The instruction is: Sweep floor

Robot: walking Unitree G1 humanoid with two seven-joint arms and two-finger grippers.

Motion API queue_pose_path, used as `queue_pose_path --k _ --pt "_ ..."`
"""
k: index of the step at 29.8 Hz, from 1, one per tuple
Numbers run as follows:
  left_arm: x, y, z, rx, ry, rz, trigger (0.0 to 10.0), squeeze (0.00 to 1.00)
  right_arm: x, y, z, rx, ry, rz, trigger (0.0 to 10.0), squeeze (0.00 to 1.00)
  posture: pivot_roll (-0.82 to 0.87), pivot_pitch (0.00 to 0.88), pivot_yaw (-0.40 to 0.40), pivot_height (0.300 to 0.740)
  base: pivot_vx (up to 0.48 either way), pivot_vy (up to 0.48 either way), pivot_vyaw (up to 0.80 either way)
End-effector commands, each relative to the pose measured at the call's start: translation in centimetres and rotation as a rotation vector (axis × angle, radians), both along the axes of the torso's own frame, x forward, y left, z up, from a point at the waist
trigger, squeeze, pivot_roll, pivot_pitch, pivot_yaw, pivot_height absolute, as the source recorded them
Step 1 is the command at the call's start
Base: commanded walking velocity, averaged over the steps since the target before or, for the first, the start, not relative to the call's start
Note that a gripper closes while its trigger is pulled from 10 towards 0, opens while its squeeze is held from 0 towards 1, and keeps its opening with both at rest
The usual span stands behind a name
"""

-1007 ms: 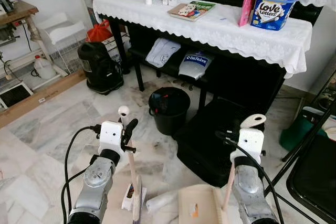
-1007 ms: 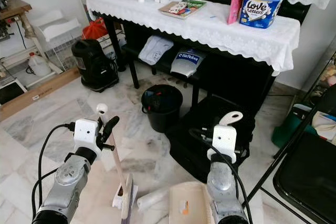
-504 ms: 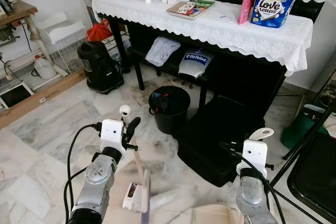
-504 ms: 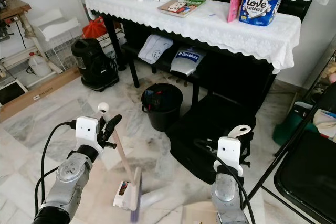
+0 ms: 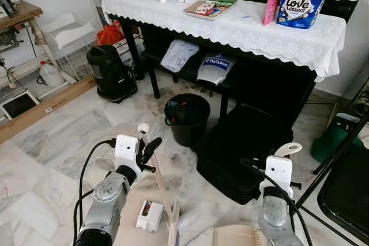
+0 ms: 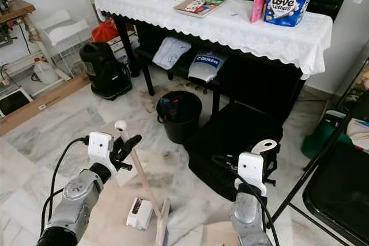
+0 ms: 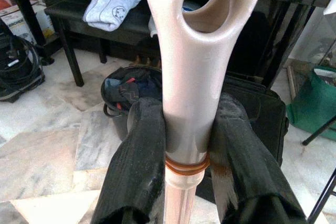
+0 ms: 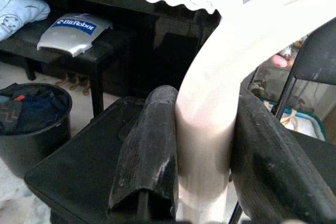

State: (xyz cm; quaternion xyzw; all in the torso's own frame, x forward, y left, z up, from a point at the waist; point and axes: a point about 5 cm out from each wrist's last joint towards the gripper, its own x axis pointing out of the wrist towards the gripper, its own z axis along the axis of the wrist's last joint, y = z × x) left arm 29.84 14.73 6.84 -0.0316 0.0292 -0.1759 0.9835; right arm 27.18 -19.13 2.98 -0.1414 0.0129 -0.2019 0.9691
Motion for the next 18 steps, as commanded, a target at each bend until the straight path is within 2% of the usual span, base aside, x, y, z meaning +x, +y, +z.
queue_pose_path --k 1,6,10,14,18 --pt "0.2 0.5 0.4 -0.013 -0.002 0.004 10.0 0.0 0.5 0.3 0.7 -0.017 -0.037 0.017 10.0 0.0 0.11 0.047 0.109 0.74 0.0 0.0 0.0" --pt "0.2 0.6 0.4 -0.015 0.009 -0.008 10.0 0.0 1.6 0.2 2.3 -0.074 -0.116 0.028 10.0 0.0 0.11 0.047 0.112 0.74 0.0 0.0 0.0" --pt "0.2 0.7 0.4 -0.009 0.014 -0.014 10.0 0.0 2.2 -0.2 2.9 -0.063 -0.147 0.016 10.0 0.0 0.11 0.048 0.115 0.74 0.0 0.0 0.0" --pt "0.1 0.8 0.5 -0.007 0.016 -0.016 10.0 0.0 2.2 0.0 2.7 -0.054 -0.14 0.017 10.0 0.0 0.12 0.049 0.118 0.74 0.0 0.0 0.0" --pt "0.2 0.9 0.7 -0.002 0.015 -0.02 10.0 0.0 1.6 0.5 1.4 -0.01 -0.094 0.016 10.0 0.0 0.13 0.05 0.122 0.74 0.0 0.0 0.0"
